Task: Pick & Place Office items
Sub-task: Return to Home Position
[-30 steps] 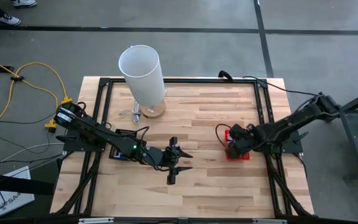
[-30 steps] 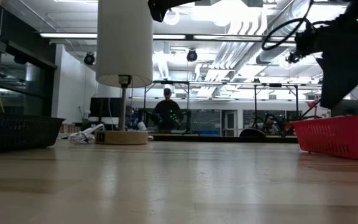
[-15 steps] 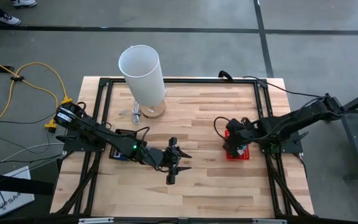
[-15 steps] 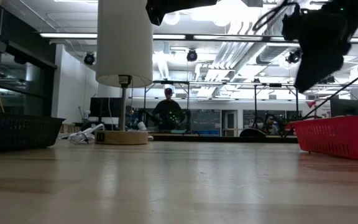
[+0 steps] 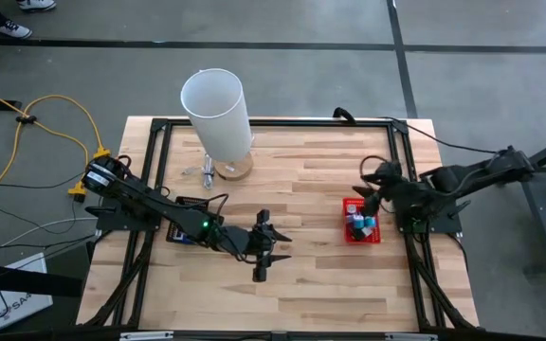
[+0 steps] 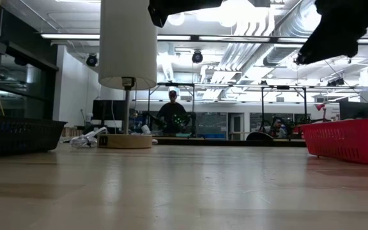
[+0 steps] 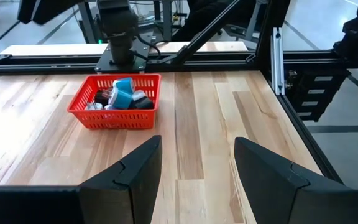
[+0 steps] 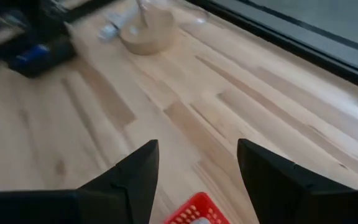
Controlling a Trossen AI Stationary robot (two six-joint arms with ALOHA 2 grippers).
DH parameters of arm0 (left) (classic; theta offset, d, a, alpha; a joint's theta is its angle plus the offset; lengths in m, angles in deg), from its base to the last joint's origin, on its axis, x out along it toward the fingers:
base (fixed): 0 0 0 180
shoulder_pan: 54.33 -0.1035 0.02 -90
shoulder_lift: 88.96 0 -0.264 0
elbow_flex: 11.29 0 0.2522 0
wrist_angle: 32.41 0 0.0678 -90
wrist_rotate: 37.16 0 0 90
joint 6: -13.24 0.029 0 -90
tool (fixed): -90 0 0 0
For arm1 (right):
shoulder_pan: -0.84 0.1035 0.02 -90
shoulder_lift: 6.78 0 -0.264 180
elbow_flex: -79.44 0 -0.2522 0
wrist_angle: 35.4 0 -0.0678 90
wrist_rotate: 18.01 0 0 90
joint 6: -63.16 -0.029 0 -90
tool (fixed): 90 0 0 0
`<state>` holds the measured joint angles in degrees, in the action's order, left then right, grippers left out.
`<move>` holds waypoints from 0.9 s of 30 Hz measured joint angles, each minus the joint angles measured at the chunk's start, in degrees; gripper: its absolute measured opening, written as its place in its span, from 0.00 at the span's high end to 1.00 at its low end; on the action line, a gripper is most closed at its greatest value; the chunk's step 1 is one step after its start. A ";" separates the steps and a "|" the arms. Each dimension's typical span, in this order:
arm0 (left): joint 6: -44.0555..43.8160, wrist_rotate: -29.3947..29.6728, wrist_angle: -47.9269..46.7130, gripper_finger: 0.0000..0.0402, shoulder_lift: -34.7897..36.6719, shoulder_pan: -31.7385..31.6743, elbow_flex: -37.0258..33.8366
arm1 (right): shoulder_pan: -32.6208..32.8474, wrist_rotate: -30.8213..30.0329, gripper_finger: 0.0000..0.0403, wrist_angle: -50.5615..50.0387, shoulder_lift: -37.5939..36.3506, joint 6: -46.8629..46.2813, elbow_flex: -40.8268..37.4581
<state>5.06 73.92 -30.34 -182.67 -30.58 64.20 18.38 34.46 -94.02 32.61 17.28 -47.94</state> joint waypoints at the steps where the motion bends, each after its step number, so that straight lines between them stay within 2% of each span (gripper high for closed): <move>1: 0.00 0.00 -0.02 0.52 0.00 0.00 0.00 | 0.22 0.23 0.49 1.31 -2.20 0.90 -1.13; 9: -0.76 -0.02 -0.30 0.52 0.00 0.00 0.00 | 1.69 0.43 0.49 9.00 -17.82 4.16 -11.36; 17: -1.49 -0.04 -0.87 0.52 0.00 0.00 0.00 | 1.72 2.38 0.49 15.08 -29.72 8.14 -18.48; 27: -1.49 -0.04 -0.87 0.52 0.00 0.00 0.00 | 1.70 12.26 0.49 29.76 -38.92 17.69 -27.16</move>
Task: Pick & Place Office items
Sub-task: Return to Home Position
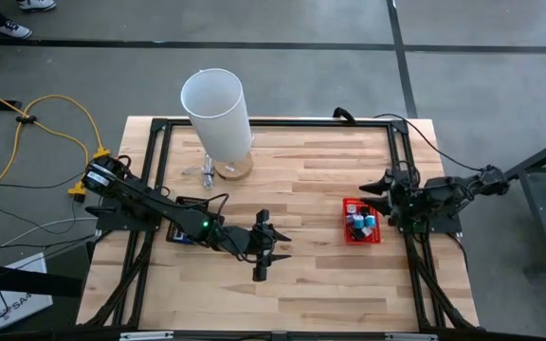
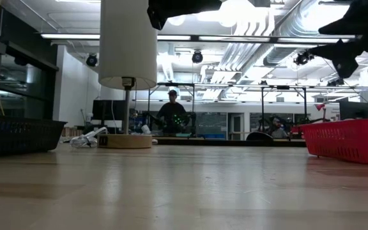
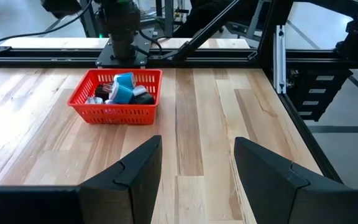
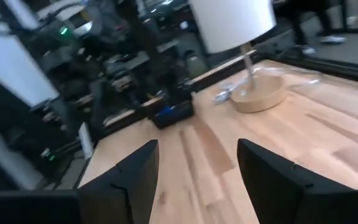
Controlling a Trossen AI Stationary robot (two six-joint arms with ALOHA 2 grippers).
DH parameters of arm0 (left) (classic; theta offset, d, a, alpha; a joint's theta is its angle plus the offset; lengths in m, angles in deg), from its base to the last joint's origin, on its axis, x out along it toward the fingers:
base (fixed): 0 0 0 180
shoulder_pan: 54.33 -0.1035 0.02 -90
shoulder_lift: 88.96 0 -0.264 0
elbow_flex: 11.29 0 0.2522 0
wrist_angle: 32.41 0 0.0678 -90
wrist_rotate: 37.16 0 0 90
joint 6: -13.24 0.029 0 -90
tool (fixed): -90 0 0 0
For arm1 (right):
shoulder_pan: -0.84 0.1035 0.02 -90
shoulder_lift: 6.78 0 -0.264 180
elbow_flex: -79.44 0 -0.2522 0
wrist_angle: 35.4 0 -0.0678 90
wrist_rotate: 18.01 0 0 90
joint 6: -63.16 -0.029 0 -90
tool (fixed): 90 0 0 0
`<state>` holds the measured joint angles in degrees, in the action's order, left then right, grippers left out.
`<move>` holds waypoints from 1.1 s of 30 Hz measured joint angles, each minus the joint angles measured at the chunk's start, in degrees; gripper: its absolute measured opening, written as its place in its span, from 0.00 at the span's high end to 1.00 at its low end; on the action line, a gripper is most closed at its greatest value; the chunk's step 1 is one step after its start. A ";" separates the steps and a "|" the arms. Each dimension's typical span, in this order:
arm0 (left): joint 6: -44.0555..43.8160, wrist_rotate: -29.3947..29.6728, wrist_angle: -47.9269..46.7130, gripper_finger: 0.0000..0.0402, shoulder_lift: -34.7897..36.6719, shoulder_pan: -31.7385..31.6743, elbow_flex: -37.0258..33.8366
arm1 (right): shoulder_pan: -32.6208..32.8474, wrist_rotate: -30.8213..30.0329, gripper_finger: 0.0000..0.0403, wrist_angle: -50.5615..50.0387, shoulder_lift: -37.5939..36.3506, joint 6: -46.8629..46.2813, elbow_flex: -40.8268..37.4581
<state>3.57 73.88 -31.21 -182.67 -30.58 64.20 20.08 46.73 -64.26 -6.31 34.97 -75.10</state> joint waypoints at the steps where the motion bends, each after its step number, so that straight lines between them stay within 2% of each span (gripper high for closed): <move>1: 0.00 0.00 0.02 0.52 0.00 0.00 0.00 | 0.00 0.96 0.49 1.04 -0.02 0.72 -0.61; 7: -0.07 0.00 0.01 0.52 0.00 0.00 0.00 | 0.00 7.81 0.49 9.37 -0.09 4.03 -4.47; 10: -0.11 0.00 0.00 0.52 0.00 0.00 0.00 | 0.00 9.12 0.49 12.87 -0.09 4.45 -6.17; 20: -0.22 0.00 0.00 0.52 0.00 0.00 0.00 | 0.00 9.50 0.49 16.24 0.04 2.96 -10.15; 30: -0.52 0.00 -0.10 0.52 0.00 0.00 0.00 | 0.00 17.49 0.49 14.97 -0.05 4.04 -10.25; 33: -1.07 0.00 -0.15 0.52 0.00 0.00 0.00 | 0.00 21.02 0.49 17.60 -0.05 3.35 -11.19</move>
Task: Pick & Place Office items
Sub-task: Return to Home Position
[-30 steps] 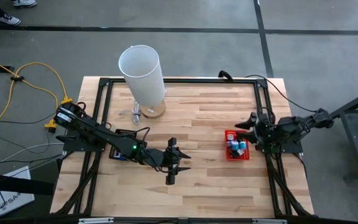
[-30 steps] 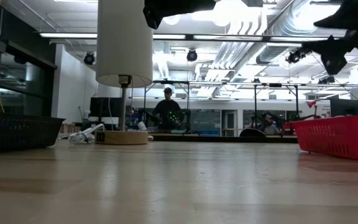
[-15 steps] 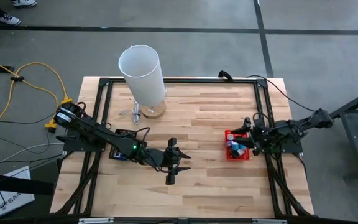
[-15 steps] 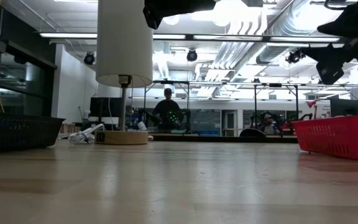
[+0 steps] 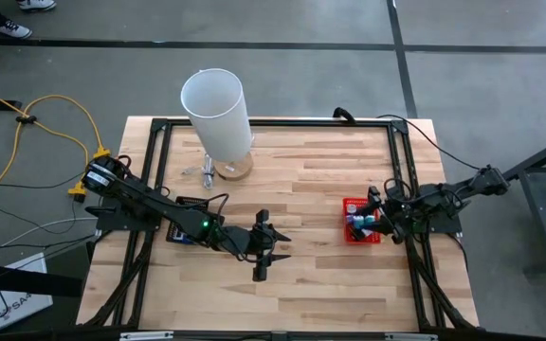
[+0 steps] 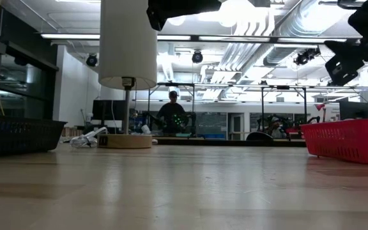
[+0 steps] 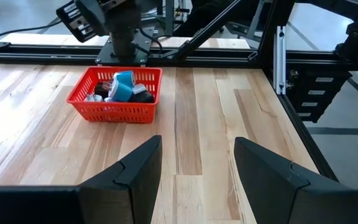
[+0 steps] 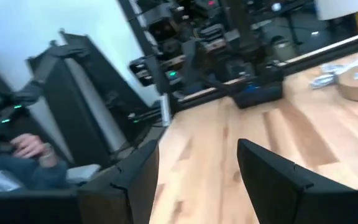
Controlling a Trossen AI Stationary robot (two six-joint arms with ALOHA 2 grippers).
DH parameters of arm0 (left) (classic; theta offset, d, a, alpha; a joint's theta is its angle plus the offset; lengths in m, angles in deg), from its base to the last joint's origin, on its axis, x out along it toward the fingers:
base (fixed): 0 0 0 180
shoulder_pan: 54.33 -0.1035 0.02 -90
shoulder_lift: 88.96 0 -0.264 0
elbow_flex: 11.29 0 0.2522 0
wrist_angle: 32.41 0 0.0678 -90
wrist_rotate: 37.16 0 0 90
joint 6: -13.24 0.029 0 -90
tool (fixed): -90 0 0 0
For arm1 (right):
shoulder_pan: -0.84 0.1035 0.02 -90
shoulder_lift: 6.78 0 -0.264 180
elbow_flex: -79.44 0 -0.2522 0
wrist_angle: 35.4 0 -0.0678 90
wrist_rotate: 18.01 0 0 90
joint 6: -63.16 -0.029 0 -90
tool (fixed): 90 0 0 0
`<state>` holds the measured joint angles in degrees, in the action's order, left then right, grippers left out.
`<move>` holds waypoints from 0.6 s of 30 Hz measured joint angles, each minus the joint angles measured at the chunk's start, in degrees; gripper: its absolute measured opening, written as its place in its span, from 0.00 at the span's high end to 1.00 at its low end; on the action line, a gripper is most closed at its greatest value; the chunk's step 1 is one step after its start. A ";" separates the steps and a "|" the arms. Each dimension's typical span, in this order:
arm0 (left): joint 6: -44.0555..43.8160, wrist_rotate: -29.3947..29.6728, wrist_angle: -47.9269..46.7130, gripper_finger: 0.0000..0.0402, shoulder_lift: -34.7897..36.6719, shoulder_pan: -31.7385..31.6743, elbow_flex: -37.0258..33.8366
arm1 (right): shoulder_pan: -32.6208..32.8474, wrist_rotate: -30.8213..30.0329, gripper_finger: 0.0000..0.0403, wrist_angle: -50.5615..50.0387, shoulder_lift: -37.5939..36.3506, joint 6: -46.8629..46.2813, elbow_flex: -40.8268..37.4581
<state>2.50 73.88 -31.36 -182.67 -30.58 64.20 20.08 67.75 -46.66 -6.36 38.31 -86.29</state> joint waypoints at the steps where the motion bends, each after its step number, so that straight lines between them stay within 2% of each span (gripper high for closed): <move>1: 0.00 0.00 0.00 0.52 0.00 0.00 0.00 | 0.00 1.26 0.49 0.59 0.00 -0.15 -0.02; 6: 0.00 0.00 0.00 0.52 0.00 0.00 0.00 | 0.00 4.29 0.49 3.61 0.00 0.63 -0.04; 11: 0.00 0.00 0.00 0.52 0.00 0.00 0.00 | 0.00 -1.50 0.49 -0.25 0.03 -0.01 -0.04; 18: -0.39 -0.02 -0.01 0.52 0.00 0.00 0.00 | 0.00 -2.53 0.49 -0.14 0.96 -0.85 -0.06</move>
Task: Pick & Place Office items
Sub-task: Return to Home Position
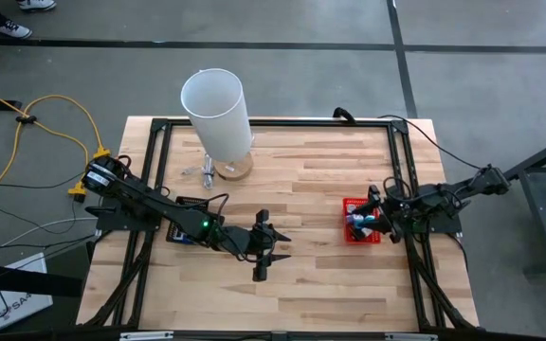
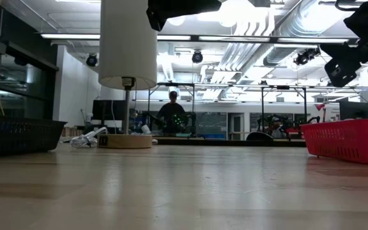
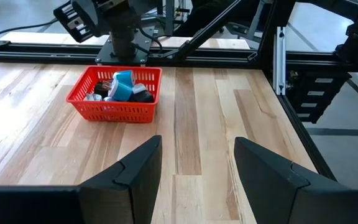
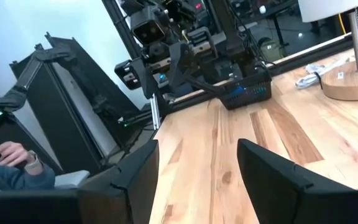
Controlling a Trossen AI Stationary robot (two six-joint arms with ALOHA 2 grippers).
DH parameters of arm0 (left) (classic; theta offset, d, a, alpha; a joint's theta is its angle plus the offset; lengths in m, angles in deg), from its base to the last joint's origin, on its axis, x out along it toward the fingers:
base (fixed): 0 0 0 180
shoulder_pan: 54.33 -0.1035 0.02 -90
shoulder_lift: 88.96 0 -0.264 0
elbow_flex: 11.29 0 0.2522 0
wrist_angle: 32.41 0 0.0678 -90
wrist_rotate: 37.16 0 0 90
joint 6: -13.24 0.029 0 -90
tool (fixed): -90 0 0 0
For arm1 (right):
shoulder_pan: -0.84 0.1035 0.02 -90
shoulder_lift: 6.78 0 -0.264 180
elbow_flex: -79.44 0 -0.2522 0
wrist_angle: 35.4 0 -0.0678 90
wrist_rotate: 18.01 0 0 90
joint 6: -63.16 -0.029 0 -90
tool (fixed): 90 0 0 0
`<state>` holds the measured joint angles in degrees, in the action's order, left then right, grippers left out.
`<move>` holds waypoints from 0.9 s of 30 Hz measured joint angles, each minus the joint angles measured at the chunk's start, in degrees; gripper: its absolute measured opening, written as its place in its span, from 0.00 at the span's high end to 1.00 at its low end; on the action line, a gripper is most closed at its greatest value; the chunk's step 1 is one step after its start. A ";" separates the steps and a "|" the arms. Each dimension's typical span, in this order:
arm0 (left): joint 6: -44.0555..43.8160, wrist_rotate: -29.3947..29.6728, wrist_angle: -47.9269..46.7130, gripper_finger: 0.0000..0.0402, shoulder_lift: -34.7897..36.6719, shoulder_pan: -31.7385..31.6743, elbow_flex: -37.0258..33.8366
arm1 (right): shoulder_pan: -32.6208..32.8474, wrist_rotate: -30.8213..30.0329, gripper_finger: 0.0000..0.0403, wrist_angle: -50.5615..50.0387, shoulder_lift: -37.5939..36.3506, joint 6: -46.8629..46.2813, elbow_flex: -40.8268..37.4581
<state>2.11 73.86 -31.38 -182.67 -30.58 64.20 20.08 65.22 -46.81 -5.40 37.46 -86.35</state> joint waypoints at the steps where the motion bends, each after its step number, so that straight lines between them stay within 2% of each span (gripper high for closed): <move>1: -0.06 0.00 0.00 0.52 -0.01 0.00 0.00 | 0.00 0.04 0.49 -0.05 0.05 -0.01 -0.02; 7: -0.07 0.00 0.01 0.52 -0.02 0.00 0.00 | 0.00 0.44 0.49 -0.20 0.02 -0.83 -0.04; 17: -0.02 0.00 0.01 0.52 -0.02 0.00 0.00 | 0.00 7.15 0.49 -1.60 0.04 -1.30 -0.09; 27: 4.31 -0.04 -3.86 0.52 1.58 0.11 0.00 | 0.00 7.58 0.49 -1.38 0.05 -1.08 -0.13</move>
<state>6.42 73.81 -35.24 -181.09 -30.48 64.20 20.08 72.81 -48.18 -5.35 36.38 -86.48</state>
